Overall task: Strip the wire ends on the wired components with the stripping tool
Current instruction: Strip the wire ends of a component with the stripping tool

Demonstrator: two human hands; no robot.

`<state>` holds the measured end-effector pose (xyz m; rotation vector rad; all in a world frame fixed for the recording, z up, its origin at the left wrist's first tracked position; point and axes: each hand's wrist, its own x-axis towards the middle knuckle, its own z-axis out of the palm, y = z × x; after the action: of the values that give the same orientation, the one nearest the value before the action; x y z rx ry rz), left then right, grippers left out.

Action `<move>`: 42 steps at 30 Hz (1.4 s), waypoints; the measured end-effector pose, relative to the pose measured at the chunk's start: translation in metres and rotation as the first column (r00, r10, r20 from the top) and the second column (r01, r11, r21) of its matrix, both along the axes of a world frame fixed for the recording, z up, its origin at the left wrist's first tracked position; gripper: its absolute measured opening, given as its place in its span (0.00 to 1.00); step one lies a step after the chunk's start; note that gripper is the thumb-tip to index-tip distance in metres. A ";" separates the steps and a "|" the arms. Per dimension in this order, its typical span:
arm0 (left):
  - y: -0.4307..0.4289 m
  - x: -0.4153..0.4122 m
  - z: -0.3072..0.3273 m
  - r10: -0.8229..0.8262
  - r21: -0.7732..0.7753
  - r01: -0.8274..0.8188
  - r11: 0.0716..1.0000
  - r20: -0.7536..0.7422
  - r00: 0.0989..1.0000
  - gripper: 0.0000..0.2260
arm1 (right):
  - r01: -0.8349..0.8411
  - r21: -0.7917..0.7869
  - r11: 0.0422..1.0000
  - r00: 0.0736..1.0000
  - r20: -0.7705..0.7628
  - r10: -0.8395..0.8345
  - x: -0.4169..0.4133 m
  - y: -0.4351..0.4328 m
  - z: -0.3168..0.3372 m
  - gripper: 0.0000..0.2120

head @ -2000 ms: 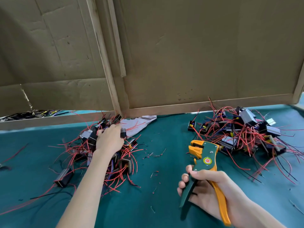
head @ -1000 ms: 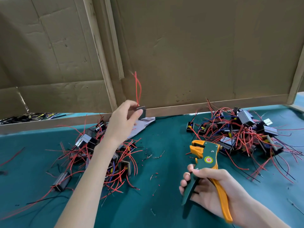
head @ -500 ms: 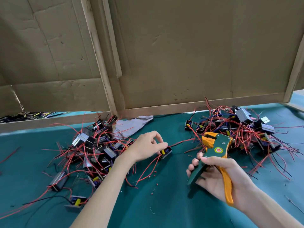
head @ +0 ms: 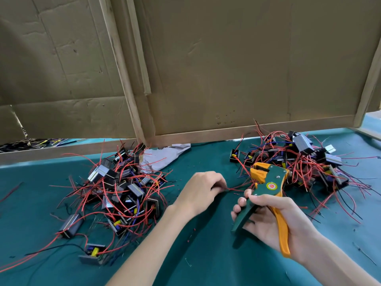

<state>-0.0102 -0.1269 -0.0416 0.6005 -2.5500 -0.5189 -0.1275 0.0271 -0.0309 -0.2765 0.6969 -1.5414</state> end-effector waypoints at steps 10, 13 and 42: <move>-0.012 0.020 0.024 0.208 0.463 -0.062 0.884 -0.272 0.939 0.08 | -0.076 -0.019 0.997 0.996 -0.058 0.075 0.002 0.002 -0.003 0.13; -0.004 0.019 0.031 0.179 0.547 0.023 0.837 -0.312 0.933 0.05 | -0.107 -0.021 0.994 0.991 -0.086 0.105 0.004 0.002 -0.004 0.13; 0.019 0.026 0.068 0.042 0.732 0.221 0.645 -0.322 0.946 0.03 | -0.430 -0.194 0.882 0.804 -0.526 0.277 -0.004 0.008 -0.004 0.09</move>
<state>0.0158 -0.1078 0.0266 0.5897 -1.9693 -1.6398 -0.1319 0.0355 -0.0353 -1.0068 0.7370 -1.2070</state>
